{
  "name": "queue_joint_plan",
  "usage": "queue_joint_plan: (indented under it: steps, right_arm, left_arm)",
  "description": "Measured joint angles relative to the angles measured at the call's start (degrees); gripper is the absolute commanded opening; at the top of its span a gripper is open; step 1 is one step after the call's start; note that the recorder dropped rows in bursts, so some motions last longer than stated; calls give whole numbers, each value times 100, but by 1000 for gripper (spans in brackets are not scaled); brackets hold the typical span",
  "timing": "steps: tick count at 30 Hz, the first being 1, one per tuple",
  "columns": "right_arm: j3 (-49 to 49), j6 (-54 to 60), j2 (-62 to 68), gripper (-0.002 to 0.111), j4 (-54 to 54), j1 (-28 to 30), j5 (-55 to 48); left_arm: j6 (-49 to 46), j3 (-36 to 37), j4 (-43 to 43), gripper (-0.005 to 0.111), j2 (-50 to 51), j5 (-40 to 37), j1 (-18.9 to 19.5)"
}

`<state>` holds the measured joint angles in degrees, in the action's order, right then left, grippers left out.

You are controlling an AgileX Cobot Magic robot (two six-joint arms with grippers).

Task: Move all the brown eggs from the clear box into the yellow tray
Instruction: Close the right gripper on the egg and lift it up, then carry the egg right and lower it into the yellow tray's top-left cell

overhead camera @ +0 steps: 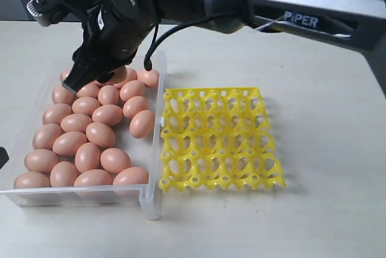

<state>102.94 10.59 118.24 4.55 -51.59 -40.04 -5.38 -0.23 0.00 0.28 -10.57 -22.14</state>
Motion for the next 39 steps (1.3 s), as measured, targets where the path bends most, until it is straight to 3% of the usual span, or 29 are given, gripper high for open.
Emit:
queue_joint_plan:
  steps: [6,12,20,24,29,31,35,39]
  right_arm:
    - [-138,-238,-340,-1,167,0,218]
    - [-986,-1017,-1167,-1,894,0,772]
    - [-2525,-2971,-2935,-1,2715,0,1278]
    - [-3633,-4509,-3869,-1,3870,26,1947]
    - [-4919,-7198,-4347,-1,5907,599,3377]
    - [-5220,-7700,-4269,-1,6258,950,3799]
    - [-5504,-7980,-3946,-1,6441,1488,4540]
    - [-5516,-7301,-3438,-1,5961,1932,5851]
  left_arm:
    - [0,0,0,0,0,0,0]
    - [0,0,0,0,0,0,0]
    - [0,0,0,0,0,0,0]
    - [0,0,0,0,0,0,0]
    - [0,0,0,0,0,0,0]
    - [0,0,0,0,0,0,0]
    - [0,0,0,0,0,0,0]
    - [0,0,0,0,0,0,0]
